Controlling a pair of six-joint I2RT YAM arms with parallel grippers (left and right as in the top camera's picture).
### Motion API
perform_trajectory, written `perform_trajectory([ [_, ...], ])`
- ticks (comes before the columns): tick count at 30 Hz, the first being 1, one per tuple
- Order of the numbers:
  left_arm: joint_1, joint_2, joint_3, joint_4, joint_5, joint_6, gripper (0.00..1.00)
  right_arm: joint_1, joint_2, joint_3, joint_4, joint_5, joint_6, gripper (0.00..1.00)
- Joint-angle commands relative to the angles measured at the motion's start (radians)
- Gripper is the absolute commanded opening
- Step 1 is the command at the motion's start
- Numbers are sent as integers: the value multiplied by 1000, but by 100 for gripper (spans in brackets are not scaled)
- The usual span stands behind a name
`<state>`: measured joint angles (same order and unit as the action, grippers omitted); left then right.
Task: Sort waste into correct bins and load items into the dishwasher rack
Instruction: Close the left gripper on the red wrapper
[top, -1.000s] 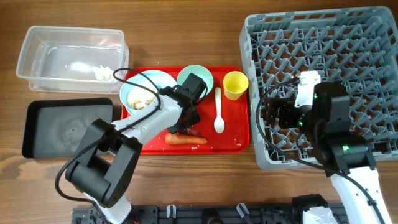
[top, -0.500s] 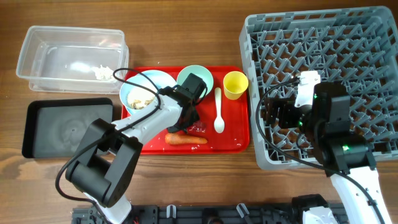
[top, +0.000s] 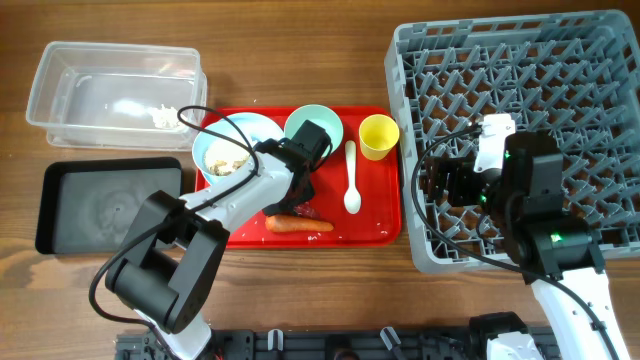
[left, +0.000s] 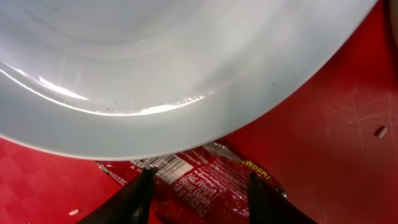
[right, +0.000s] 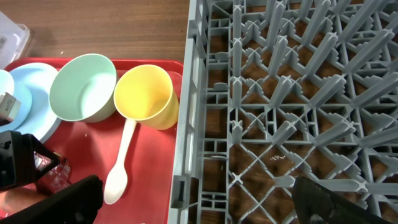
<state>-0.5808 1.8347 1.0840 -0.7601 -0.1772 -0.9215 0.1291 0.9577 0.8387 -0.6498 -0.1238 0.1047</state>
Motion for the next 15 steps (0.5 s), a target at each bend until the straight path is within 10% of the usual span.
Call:
perform_trajectory([
  [1,0,19,8,-4,-34,1,50,2,1,19,5,-12,7,100],
  [8,0,19,8,53,27,-6,60,2,1,19,5,-12,7,100],
  [15,0,22,-25,61,31,-10,44,2,1,19,5,-12,7,100],
])
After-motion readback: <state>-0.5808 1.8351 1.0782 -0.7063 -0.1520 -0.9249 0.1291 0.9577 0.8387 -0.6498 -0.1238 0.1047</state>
